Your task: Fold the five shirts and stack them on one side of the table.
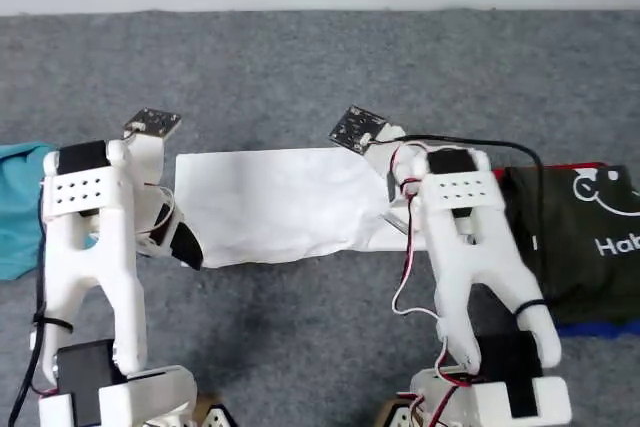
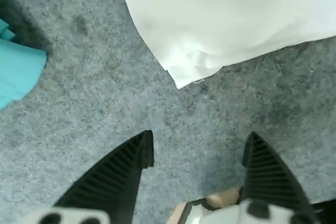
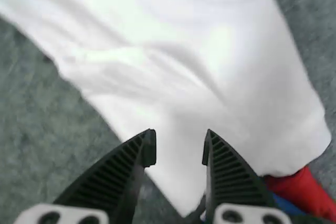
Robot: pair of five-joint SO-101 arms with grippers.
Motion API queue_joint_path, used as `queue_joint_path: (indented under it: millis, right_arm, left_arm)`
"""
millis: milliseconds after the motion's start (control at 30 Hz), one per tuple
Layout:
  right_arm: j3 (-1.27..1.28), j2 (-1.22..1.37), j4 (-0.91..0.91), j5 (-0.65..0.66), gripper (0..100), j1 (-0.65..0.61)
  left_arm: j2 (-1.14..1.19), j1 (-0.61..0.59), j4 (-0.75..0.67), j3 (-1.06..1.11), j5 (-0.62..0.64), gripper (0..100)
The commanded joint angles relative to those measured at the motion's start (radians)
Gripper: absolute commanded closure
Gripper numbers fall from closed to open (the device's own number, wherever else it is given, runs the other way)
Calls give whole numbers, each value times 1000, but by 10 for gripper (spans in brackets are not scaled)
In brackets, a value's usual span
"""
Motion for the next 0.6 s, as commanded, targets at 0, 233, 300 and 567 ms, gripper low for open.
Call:
queue_joint_path:
  millis: [0,233,300,567]
  right_arm:
    - [23,-35,-101,-61,842,-44]
    - [34,-35,-108,-80,843,-104]
    - [34,-33,-116,-80,843,-108]
    - [28,96,-174,-81,843,-110]
  left_arm:
    - [-31,11,-46,45,-14,727]
    - [-29,11,-114,111,-14,727]
    - [-29,11,-114,111,-14,727]
    - [-29,11,-112,111,-14,727]
